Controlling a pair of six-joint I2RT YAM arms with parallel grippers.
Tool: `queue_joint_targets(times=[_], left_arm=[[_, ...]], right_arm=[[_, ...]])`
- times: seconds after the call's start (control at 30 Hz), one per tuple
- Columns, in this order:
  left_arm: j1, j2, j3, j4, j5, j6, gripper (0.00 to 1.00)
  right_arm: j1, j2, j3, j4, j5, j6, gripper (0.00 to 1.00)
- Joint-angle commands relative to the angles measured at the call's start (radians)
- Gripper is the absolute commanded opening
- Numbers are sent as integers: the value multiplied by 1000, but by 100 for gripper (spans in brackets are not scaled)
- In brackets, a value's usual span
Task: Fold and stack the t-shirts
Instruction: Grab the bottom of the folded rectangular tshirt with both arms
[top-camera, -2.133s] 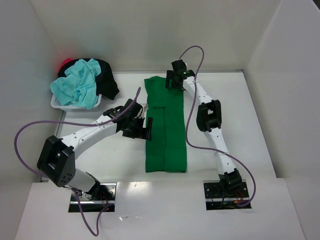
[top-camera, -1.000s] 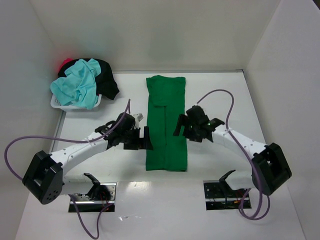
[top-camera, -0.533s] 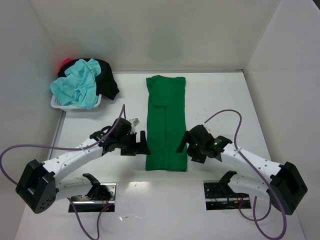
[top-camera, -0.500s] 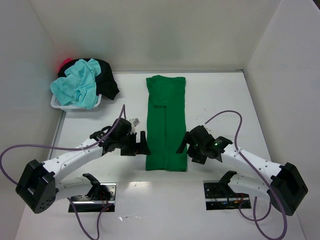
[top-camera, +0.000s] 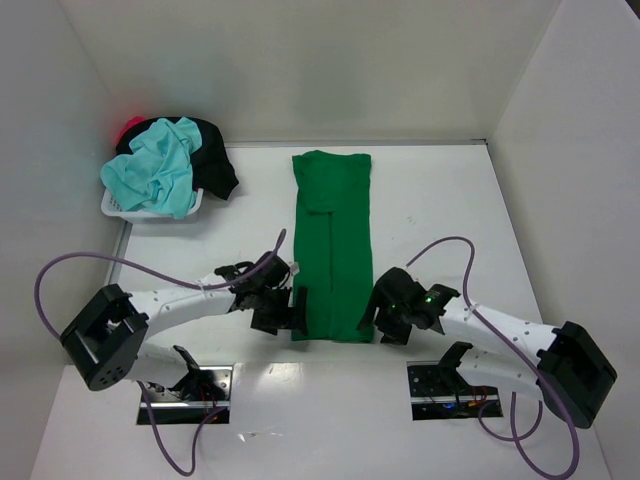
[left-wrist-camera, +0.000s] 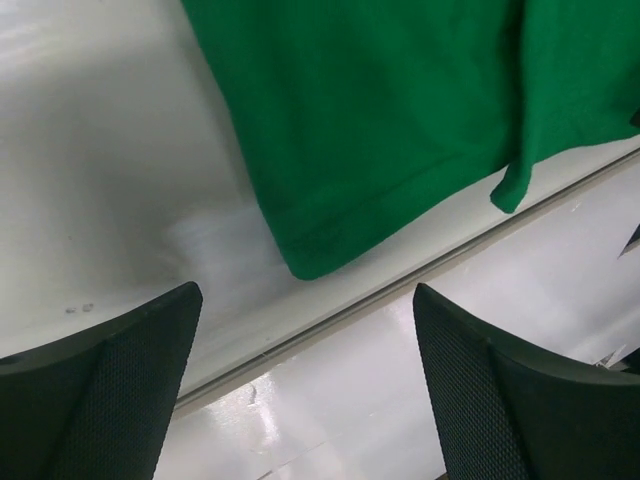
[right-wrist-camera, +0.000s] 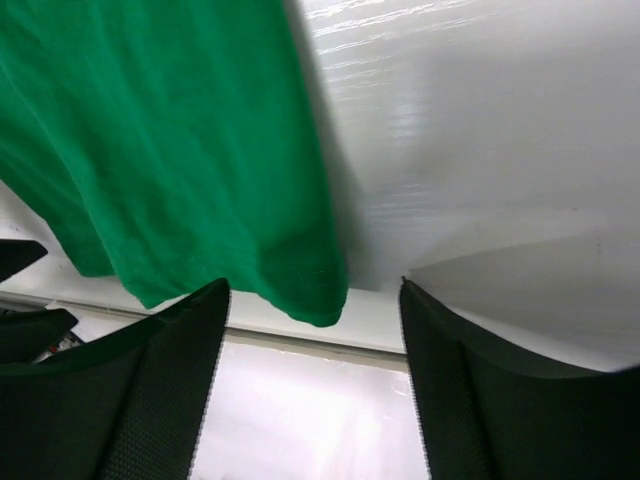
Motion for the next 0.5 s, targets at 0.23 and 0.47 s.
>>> queue_joint_targets(times=[0.23, 0.47], left_arm=[[-26, 44, 16, 25, -37, -73, 84], [-26, 57, 16, 44, -57, -102, 77]], right_arm=[[15, 32, -14, 73, -5, 19, 52], [15, 42, -23, 84, -5, 9, 45]])
